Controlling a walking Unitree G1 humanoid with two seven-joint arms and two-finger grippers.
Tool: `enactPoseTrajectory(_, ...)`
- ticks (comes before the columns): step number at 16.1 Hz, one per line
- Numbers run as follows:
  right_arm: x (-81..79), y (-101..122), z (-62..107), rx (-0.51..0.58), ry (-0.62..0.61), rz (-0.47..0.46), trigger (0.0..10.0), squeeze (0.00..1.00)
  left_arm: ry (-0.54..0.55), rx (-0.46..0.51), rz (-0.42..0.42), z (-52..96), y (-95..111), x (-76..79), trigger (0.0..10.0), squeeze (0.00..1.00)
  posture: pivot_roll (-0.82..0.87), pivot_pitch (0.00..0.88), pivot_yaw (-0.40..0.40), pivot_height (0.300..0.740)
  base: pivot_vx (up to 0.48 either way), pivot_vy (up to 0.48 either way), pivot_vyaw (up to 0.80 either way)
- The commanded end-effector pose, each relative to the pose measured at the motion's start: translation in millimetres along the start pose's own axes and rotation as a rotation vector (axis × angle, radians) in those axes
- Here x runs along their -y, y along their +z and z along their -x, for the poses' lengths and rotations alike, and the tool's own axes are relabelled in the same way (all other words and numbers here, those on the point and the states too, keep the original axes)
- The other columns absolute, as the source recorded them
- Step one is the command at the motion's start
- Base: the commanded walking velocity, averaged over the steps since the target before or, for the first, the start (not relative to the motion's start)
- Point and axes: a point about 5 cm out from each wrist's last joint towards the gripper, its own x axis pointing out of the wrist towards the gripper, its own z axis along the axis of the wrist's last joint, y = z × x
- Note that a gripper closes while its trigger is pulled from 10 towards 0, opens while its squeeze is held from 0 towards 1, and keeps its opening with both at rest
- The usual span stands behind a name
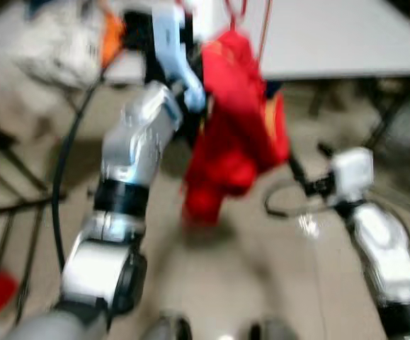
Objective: Hang hanger
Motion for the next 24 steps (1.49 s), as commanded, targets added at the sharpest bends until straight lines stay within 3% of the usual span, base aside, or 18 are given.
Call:
enactPoseTrajectory(1,-0.4,21,-5.6,0.061,0.058,-0.069,10.0,0.00,-0.011,0.050,-0.022,2.2,16,1.7,10.0,0.00,-0.27,0.111,0.069,0.740,0.000,0.000,0.00)
enactPoseTrajectory(3,-1.7,32,-7.3,0.078,0.121,-0.150,10.0,0.00,0.018,-0.003,-0.054,10.2,10,-5.7,10.0,0.00,-0.26,0.108,0.068,0.740,0.000,0.000,0.00)
enactPoseTrajectory(5,0.6,42,-6.4,0.080,0.158,-0.225,10.0,0.00,0.109,-0.144,-0.122,30.2,-13,-25.7,10.0,0.00,-0.25,0.101,0.069,0.740,0.000,0.000,0.00)
enactPoseTrajectory(9,5.5,53,-13.7,0.113,0.155,-0.306,10.0,0.00,0.187,-0.219,-0.127,47.2,-28,-43.0,10.0,0.00,-0.23,0.091,0.067,0.740,0.000,0.000,0.00)
enactPoseTrajectory(10,7.8,54,-17.7,0.123,0.131,-0.302,10.0,1.00,0.193,-0.232,-0.126,50.0,-32,-44.6,10.0,0.00,-0.23,0.087,0.064,0.740,0.000,0.000,0.00)
enactPoseTrajectory(12,11.7,52,-17.1,0.124,0.135,-0.401,10.0,1.00,0.190,-0.233,-0.130,50.9,-34,-43.5,10.0,0.00,-0.23,0.084,0.058,0.740,0.000,0.000,0.00)
enactPoseTrajectory(14,25.3,45,-12.5,0.118,0.106,-0.534,10.0,1.00,0.173,-0.210,-0.148,47.3,-32,-38.6,10.0,0.00,-0.23,0.089,0.053,0.740,0.000,0.000,0.00)
enactPoseTrajectory(17,30.9,31,-8.4,0.093,0.120,-0.646,10.0,1.00,0.138,-0.180,-0.132,40.2,-26,-29.8,10.0,0.00,-0.23,0.095,0.054,0.740,0.000,0.000,0.00)
enactPoseTrajectory(21,21.9,19,-14.3,0.009,0.163,-0.647,10.0,1.00,0.042,-0.119,-0.110,24.2,-4,-7.6,10.0,0.00,-0.23,0.104,0.059,0.740,0.000,0.000,0.00)
enactPoseTrajectory(22,14.3,22,-20.6,0.007,0.192,-0.622,10.0,0.00,0.015,-0.114,-0.125,20.0,1,-0.7,10.0,0.00,-0.23,0.106,0.061,0.740,0.000,0.000,0.00)
enactPoseTrajectory(24,9.0,27,-26.8,0.021,0.204,-0.604,10.0,0.00,0.010,-0.115,-0.112,19.6,0,2.9,10.0,0.00,-0.23,0.109,0.058,0.740,0.000,0.000,0.00)
